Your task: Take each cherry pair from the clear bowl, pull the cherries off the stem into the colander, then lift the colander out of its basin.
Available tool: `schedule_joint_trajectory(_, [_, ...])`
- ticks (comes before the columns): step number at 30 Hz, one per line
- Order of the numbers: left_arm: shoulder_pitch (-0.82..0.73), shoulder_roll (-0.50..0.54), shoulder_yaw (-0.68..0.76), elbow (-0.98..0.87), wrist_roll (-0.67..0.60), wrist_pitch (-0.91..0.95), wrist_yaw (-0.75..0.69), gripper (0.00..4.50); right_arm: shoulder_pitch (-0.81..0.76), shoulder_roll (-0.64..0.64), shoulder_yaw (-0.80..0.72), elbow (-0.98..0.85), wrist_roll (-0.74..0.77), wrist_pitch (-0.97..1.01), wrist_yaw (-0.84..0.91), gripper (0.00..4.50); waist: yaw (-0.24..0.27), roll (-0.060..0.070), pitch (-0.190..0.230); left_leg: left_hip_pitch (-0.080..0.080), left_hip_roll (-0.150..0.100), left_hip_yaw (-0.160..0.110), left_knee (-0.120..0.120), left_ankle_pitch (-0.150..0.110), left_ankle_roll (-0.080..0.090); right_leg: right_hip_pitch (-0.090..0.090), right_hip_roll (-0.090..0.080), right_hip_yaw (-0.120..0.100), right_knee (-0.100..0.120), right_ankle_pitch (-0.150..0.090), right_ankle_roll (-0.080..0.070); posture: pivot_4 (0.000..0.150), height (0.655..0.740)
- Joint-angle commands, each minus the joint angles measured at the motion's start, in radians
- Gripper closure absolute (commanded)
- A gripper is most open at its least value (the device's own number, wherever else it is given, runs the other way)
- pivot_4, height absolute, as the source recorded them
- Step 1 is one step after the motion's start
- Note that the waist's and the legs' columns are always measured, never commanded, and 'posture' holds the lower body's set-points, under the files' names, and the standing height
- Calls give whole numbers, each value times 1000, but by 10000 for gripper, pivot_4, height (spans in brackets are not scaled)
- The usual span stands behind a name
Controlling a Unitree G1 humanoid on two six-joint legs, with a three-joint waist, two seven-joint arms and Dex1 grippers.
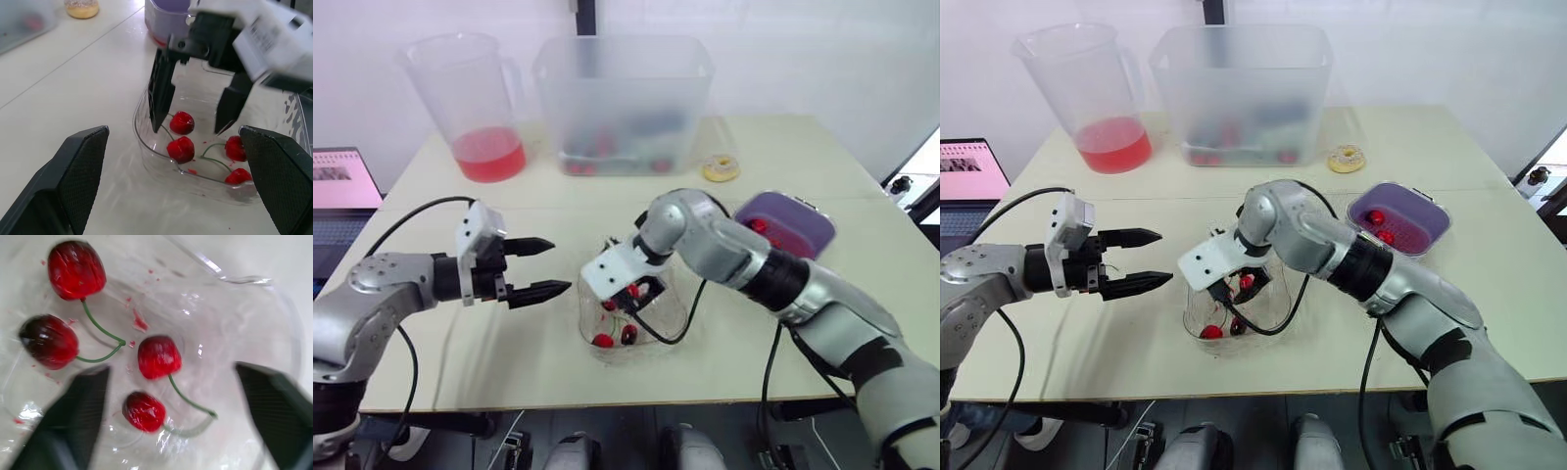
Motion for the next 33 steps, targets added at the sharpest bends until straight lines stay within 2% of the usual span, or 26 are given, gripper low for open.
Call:
schedule_joint_trajectory(1, [-35,-5,-16,8,7,-14,-21,0,37,-18,-109,-109,77,111,34,201,1,0,0,0,0,0,0,0,0,0,0,0,0,0,0,1500,6863])
schedule_joint_trajectory(6, [-66,-14,-32,34,17,-20,-38,0,98,-48,-209,-231,165,327,30,201,1,0,0,0,0,0,0,0,0,0,0,0,1,0,0,1500,6863])
schedule_joint_trajectory(12, [-79,-30,-50,44,30,-23,-55,0,159,-39,-280,-352,242,919,-143,201,1,0,0,0,0,0,1,0,0,0,0,0,1,0,0,1500,6863])
schedule_joint_trajectory(15, [-86,-31,-54,46,31,-22,-59,0,167,-14,-276,-364,250,1066,-265,201,1,0,0,0,0,0,1,0,0,0,0,0,1,0,0,1500,6863])
schedule_joint_trajectory(22, [-108,-30,-69,75,45,-28,-88,0,199,29,-253,-337,274,1128,-482,201,1,0,0,0,0,0,0,0,0,0,0,0,1,0,0,1500,6863])
schedule_joint_trajectory(29, [-116,-38,-69,81,58,-32,-92,0,231,45,-233,-298,331,1104,-587,201,-1,0,0,0,0,0,0,0,0,0,0,0,1,0,0,1500,6863])
schedule_joint_trajectory(32, [-113,-40,-66,75,61,-29,-90,0,241,47,-208,-278,341,1074,-621,9262,0,0,0,0,0,0,0,0,0,0,0,0,1,0,0,1500,6863])
schedule_joint_trajectory(33, [-113,-40,-66,74,62,-29,-90,0,239,47,-202,-271,345,1064,-629,13926,0,0,0,0,0,0,0,0,0,0,0,0,1,0,0,1500,6863])
